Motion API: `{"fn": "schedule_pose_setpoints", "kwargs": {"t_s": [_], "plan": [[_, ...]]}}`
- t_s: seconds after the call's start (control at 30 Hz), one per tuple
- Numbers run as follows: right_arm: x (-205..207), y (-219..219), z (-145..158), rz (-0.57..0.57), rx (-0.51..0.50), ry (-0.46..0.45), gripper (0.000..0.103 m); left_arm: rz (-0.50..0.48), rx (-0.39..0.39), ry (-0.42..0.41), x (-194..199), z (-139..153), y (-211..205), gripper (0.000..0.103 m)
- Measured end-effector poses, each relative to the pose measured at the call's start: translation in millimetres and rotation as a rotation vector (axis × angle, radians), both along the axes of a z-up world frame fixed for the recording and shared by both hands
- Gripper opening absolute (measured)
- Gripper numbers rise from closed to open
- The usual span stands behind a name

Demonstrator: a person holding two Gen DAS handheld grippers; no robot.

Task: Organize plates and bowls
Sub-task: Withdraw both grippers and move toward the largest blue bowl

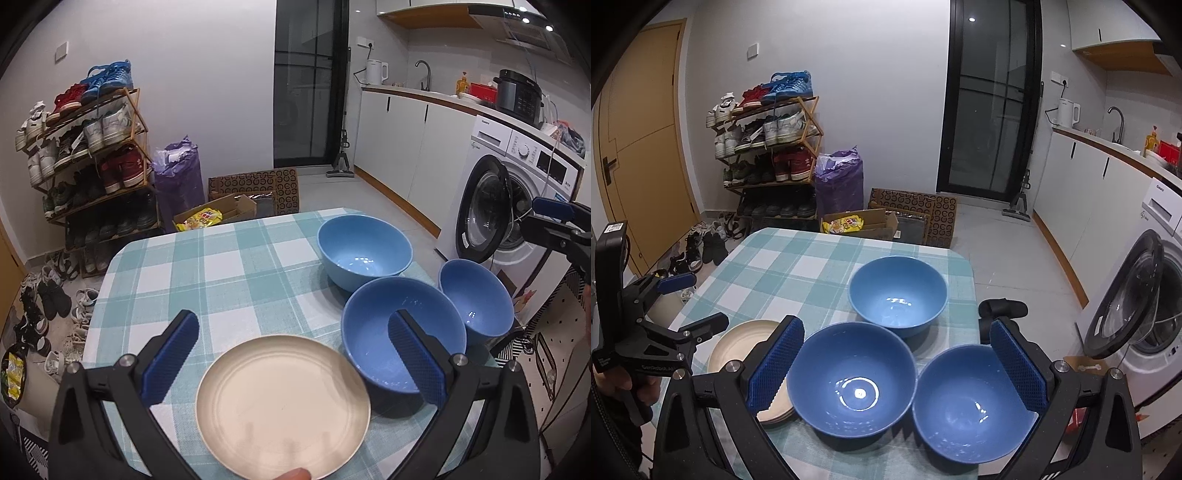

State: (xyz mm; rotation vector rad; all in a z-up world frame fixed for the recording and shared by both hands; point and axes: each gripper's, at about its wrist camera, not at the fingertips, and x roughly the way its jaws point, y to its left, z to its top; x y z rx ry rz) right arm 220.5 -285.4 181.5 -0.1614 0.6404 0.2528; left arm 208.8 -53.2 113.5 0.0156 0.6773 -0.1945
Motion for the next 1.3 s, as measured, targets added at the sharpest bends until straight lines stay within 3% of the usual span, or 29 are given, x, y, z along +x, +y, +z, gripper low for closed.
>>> {"fn": "schedule_pose_setpoints", "kwargs": {"t_s": [0.37,0.8,1.3], "plan": [[49,-45,8,-0.043,0.060,0.070,0.102,-0.034,-0.018,0.022,47,9,-26,0.103],[98,-92,24,-0.136,0.059,0.070,0.102,-0.047,-0.019,0.066,105,-1,-43,0.103],[168,-95,-32,-0.147,0.077,0.185,0.102,-0.048,0.001,0.120,164,-29,-63,0.103]]}}
